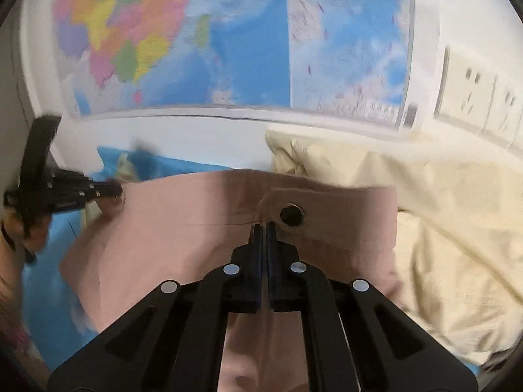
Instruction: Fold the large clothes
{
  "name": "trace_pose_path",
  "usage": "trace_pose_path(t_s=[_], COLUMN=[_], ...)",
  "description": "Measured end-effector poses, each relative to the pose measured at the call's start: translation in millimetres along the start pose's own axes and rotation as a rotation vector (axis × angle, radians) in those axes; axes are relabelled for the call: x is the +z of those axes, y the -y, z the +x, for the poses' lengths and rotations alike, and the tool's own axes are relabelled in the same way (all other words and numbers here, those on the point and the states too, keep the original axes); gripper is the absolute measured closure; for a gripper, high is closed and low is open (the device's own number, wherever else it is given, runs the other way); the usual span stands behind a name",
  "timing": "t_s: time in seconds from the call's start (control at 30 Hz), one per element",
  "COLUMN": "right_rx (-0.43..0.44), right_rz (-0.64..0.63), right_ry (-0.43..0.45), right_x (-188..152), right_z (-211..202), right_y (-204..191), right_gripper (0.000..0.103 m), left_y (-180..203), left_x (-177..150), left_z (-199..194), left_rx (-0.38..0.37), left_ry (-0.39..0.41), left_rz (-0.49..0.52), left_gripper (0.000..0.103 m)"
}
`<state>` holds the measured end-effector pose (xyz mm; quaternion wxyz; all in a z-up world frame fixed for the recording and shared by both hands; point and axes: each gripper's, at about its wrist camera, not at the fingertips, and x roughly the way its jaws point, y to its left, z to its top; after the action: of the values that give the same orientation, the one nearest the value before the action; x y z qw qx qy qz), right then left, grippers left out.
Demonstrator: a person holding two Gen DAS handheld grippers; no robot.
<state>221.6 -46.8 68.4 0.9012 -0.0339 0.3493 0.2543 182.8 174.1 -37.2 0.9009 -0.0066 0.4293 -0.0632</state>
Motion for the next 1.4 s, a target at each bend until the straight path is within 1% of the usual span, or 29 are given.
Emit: trace_pose_path(t_s=[0.07, 0.17, 0.2, 0.23, 0.27, 0.3, 0.33, 0.37, 0.43, 0.47, 0.5, 0.57, 0.63, 0.7, 0.73, 0.77, 0.83, 0.87, 0.93, 1.0, 1.03, 1.07, 1.1, 1.13, 1.17, 1.2, 1.23, 1.3, 1.4], right_rx=[-0.036, -0.054, -0.05, -0.038, -0.027, 0.001, 0.03, 0.05, 0.098, 0.121, 0.125, 0.114, 0.1, 0.101, 0.116, 0.147, 0.151, 0.135, 0.158, 0.179, 0.198, 0.211, 0.25, 0.278, 0.285, 0.326, 0.336, 0.375, 0.398], right_rz=[-0.005, -0.017, -0.019, -0.009, 0.002, 0.019, 0.038, 0.049, 0.06, 0.06, 0.067, 0.09, 0.147, 0.221, 0.267, 0.328, 0.372, 0.359, 0.361, 0.363, 0.35, 0.351, 0.375, 0.395, 0.397, 0.418, 0.425, 0.437, 0.385], right_ry=[-0.065, -0.112, -0.117, -0.117, -0.12, -0.118, -0.103, -0.09, -0.026, 0.004, 0.021, 0.053, 0.053, 0.006, -0.013, -0.048, -0.083, -0.097, -0.093, -0.075, -0.066, -0.065, -0.07, -0.084, -0.086, -0.083, -0.082, -0.07, -0.048], right_x=[-4, -13, -14, -14, -13, -12, -13, -12, -16, -25, -29, -44, -70, -98, -112, -128, -148, -154, -161, -160, -159, -159, -159, -159, -160, -160, -158, -155, -153], right_z=[28, 50, 52, 50, 46, 38, 28, 20, -15, -35, -43, -64, -78, -84, -82, -74, -66, -61, -50, -44, -42, -40, -37, -33, -32, -35, -38, -53, -86], right_y=[-2, -1, -2, -1, -2, 0, 3, 8, 15, 19, 23, 34, 49, 68, 76, 84, 90, 89, 85, 83, 81, 80, 81, 82, 82, 82, 82, 79, 66], right_gripper=[0.1, 0.098, 0.098, 0.094, 0.086, 0.081, 0.065, 0.047, 0.043, 0.038, 0.034, 0.017, 0.012, 0.011, 0.007, 0.007, 0.007, 0.007, 0.006, 0.01, 0.023, 0.043, 0.051, 0.069, 0.085, 0.088, 0.09, 0.091, 0.093], left_y=[-4, -8, -13, -18, -23, -25, -28, -29, -32, -37, -41, -47, -48, -53, -55, -53, -46, -41, -29, -16, -11, -5, -1, 2, 5, 6, 5, -1, -8], left_x=[-1, -5, -7, -9, -11, -14, -18, -22, -40, -53, -59, -86, -108, -133, -144, -152, -160, -163, -165, -167, -167, -168, -169, -169, -169, -167, -165, -161, -164], left_z=[20, 38, 39, 35, 25, 16, 1, -11, -40, -53, -59, -70, -70, -68, -64, -59, -52, -50, -47, -42, -39, -35, -34, -35, -36, -37, -39, -49, -80], left_rx=[0.023, 0.111, 0.091, 0.049, 0.003, -0.016, -0.022, -0.02, -0.031, -0.033, -0.032, -0.06, -0.096, -0.164, -0.213, -0.239, -0.28, -0.297, -0.315, -0.321, -0.325, -0.322, -0.305, -0.296, -0.3, -0.305, -0.315, -0.338, -0.356], left_ry=[-0.062, -0.12, -0.126, -0.118, -0.097, -0.074, -0.028, 0.002, 0.059, 0.076, 0.078, 0.071, 0.046, 0.03, 0.013, -0.004, -0.017, -0.018, -0.021, -0.034, -0.034, -0.033, -0.022, -0.008, -0.001, -0.005, -0.006, -0.004, 0.018], left_rz=[-0.032, -0.049, -0.07, -0.092, -0.112, -0.119, -0.115, -0.109, -0.097, -0.102, -0.111, -0.119, -0.14, -0.176, -0.207, -0.232, -0.257, -0.254, -0.236, -0.206, -0.197, -0.19, -0.186, -0.184, -0.186, -0.196, -0.218, -0.261, -0.278], left_gripper=[0.094, 0.091, 0.087, 0.083, 0.078, 0.064, 0.05, 0.045, 0.038, 0.035, 0.028, 0.027, 0.025, 0.025, 0.025, 0.025, 0.025, 0.025, 0.023, 0.022, 0.021, 0.018, 0.017, 0.024, 0.035, 0.057, 0.077, 0.086, 0.092])
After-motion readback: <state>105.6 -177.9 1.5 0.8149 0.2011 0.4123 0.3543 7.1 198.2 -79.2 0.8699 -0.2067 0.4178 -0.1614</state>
